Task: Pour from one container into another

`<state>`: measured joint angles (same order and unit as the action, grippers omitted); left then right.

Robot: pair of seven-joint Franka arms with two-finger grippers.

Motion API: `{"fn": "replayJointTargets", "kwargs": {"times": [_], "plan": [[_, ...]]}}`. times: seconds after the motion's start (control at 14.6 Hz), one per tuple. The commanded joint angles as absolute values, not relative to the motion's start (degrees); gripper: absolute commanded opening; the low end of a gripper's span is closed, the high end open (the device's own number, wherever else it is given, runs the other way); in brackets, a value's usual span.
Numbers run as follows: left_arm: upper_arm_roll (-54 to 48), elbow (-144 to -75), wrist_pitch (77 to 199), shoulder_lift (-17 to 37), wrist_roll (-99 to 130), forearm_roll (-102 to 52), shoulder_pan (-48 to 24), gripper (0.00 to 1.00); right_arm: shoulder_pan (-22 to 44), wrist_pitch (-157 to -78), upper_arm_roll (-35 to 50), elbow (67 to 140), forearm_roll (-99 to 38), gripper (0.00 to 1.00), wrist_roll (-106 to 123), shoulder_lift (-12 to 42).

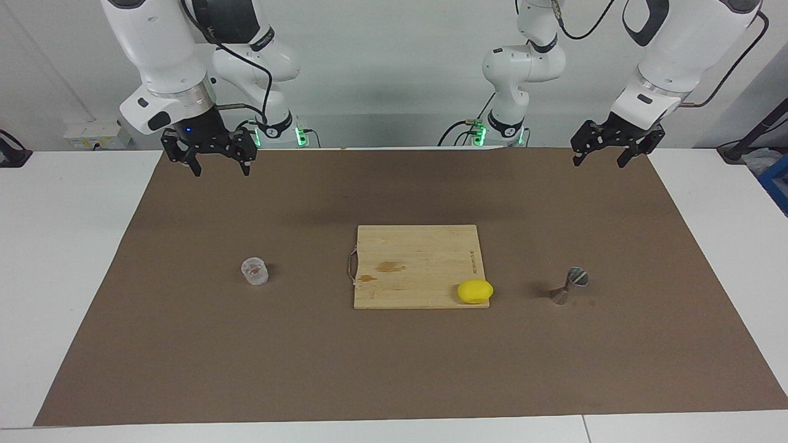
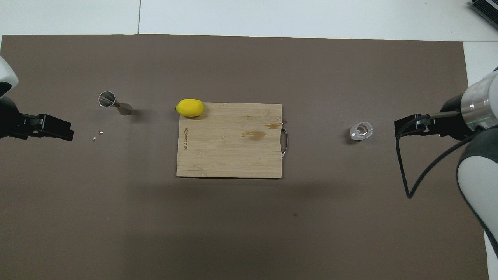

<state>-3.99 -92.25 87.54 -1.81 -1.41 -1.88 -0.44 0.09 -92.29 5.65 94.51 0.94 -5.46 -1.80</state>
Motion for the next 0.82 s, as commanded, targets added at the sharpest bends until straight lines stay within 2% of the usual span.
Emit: {"fn": "replayJointTargets", "kwargs": {"times": [0.0,0.75], "plan": [[-3.96,-93.08,87.28,-2.9,-1.93,-1.41,-0.26,1.0,-0.18,-92.2,5.71,95.89,0.53,1.0,-4.13,-3.25],[-4.31,-92.73,87.19,-2.81,-2.11,-1.49,-0.53,1.0,-0.18,-92.28,5.71,95.89,0.53,1.0,-4.13,-3.16]]}}
